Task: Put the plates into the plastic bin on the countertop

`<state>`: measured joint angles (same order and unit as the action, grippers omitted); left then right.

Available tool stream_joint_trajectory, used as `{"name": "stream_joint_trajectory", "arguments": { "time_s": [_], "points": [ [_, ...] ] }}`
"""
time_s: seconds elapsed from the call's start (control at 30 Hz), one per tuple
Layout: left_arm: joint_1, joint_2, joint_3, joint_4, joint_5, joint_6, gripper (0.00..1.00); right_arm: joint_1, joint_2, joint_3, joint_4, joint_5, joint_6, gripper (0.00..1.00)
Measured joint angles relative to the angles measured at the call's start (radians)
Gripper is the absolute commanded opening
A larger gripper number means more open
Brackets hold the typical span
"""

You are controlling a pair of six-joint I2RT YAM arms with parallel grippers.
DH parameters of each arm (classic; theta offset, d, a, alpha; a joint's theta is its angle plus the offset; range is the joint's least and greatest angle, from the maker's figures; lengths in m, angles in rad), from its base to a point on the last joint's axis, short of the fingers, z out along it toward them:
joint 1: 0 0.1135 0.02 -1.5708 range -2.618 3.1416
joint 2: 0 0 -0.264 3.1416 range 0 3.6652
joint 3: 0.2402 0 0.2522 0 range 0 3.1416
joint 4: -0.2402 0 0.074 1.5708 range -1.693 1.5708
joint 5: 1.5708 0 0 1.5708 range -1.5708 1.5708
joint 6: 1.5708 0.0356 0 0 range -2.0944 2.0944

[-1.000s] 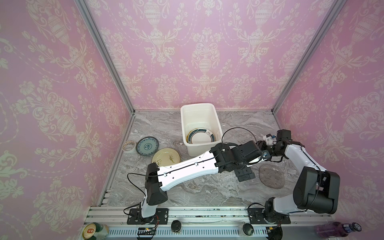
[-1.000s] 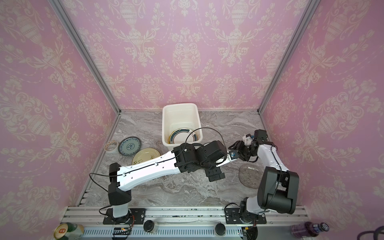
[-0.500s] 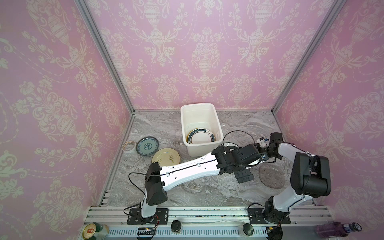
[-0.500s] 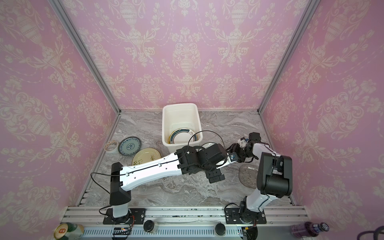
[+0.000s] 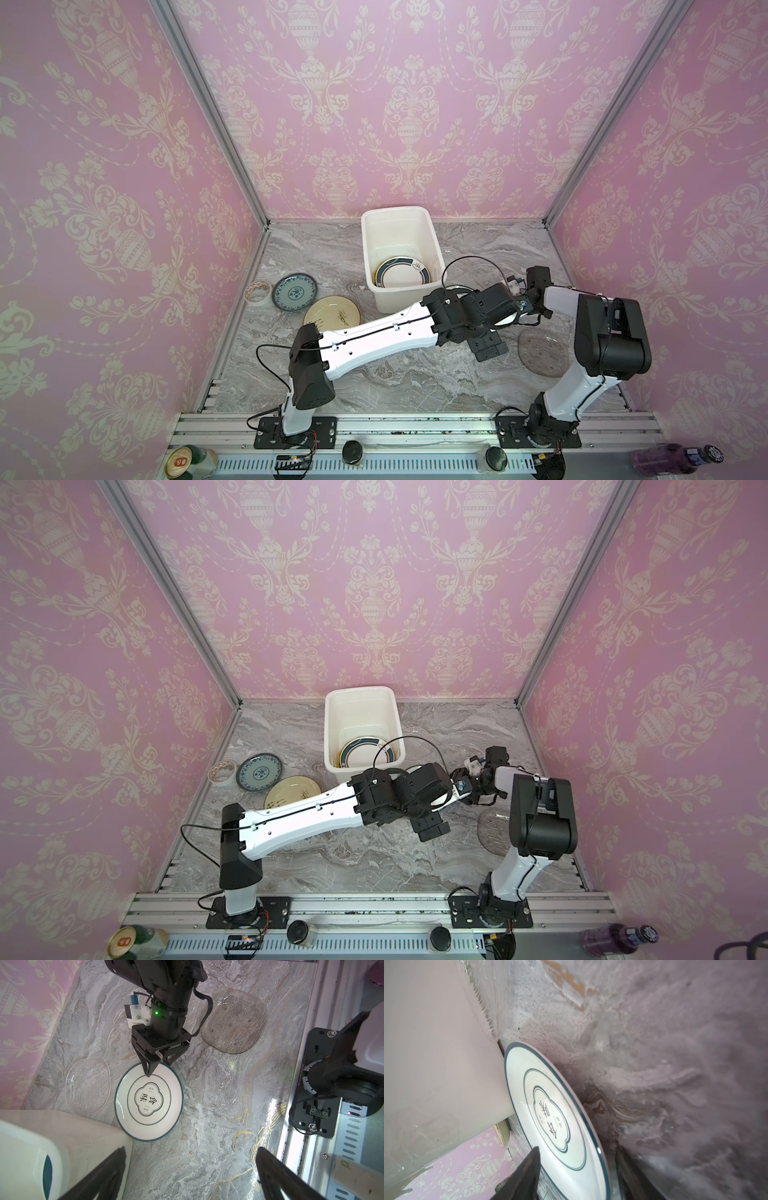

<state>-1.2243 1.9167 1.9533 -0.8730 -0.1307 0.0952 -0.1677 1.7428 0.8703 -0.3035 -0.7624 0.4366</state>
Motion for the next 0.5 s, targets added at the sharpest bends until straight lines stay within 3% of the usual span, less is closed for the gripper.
{"name": "stream_joint_trajectory", "arguments": {
  "time_s": [0.5],
  "points": [
    [0.017, 0.0, 0.0, 0.005, 0.0, -0.034, 0.99, 0.059, 0.023, -0.004, 0.082, -0.041, 0.037, 0.51]
  ]
}}
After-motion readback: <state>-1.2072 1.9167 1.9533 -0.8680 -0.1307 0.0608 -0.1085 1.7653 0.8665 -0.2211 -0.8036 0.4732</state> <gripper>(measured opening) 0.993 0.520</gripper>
